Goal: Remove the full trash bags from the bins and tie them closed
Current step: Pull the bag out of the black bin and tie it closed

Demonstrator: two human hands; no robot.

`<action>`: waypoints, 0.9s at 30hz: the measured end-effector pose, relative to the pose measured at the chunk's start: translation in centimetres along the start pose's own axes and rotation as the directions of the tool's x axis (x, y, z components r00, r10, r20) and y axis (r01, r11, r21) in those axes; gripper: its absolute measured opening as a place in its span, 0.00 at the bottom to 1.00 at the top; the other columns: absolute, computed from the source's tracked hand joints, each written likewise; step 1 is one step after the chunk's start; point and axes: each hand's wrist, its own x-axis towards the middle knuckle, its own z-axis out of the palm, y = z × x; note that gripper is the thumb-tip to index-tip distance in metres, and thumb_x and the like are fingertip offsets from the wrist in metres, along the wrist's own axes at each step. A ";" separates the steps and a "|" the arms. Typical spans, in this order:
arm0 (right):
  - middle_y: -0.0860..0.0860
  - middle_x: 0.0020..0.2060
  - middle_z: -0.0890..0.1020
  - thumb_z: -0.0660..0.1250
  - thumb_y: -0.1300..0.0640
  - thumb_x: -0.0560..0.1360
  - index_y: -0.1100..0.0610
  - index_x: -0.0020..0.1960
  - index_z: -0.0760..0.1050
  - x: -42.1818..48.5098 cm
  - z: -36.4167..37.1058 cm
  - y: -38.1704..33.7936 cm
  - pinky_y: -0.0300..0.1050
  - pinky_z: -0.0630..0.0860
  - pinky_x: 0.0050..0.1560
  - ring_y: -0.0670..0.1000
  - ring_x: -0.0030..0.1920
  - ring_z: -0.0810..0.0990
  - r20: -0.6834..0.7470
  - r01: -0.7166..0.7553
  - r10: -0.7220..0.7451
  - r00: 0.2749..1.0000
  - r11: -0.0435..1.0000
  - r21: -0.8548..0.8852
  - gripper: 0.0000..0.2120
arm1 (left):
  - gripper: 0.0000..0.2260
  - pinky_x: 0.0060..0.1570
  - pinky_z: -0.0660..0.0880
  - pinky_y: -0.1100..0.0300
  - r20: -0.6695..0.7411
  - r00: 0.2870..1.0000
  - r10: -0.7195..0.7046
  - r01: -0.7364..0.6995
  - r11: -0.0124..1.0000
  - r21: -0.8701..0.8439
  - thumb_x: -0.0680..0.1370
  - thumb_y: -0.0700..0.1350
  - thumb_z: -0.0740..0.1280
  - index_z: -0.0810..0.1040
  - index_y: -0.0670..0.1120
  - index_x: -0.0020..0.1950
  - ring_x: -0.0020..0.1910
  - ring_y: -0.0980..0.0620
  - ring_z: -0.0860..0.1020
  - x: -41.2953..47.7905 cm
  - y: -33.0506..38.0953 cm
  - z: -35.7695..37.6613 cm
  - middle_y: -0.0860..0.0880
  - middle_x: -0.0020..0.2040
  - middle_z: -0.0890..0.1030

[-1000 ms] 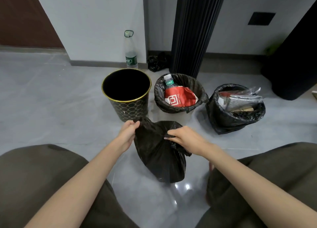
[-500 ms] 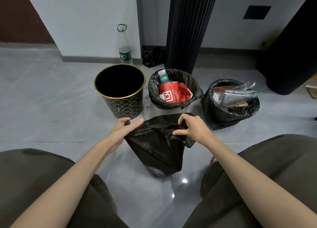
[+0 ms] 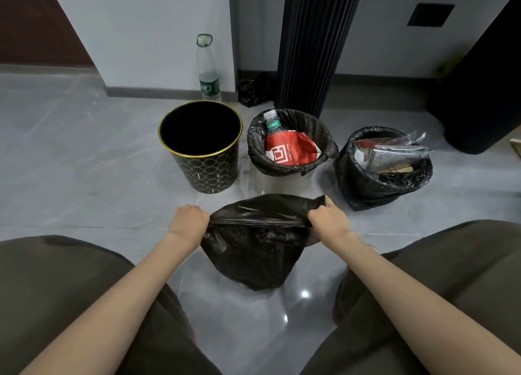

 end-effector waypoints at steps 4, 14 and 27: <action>0.53 0.45 0.82 0.58 0.64 0.76 0.57 0.52 0.76 0.2 0.7 0.1 0.58 0.41 0.76 0.54 0.53 0.80 -0.030 -0.050 0.049 0.998 0.998 -0.049 0.11 | 0.10 0.53 0.72 0.52 -0.006 0.999 -0.052 0.048 0.960 -0.276 0.78 0.38 0.57 0.76 0.39 0.53 0.55 0.42 0.75 0.6 -0.6 -0.2 0.40 0.54 0.77; 0.54 0.76 0.52 0.70 0.32 0.63 0.50 0.77 0.51 1.7 -3.4 -5.9 0.68 0.36 0.70 0.60 0.75 0.45 -0.013 0.154 -0.161 0.987 0.912 0.379 0.52 | 0.07 0.47 0.66 0.55 0.065 0.996 0.069 0.000 0.685 -0.728 0.77 0.33 0.56 0.71 0.41 0.42 0.50 0.41 0.73 0.7 -0.2 -1.6 0.40 0.43 0.72; 0.49 0.67 0.59 0.73 0.30 0.58 0.45 0.69 0.64 4.9 2.4 -13.8 0.67 0.46 0.71 0.58 0.67 0.55 -0.182 0.205 -0.111 0.977 0.716 0.668 0.45 | 0.11 0.49 0.73 0.56 0.110 0.991 0.076 0.079 0.329 -0.941 0.80 0.38 0.58 0.78 0.35 0.51 0.46 0.47 0.76 0.4 0.0 -1.9 0.39 0.48 0.80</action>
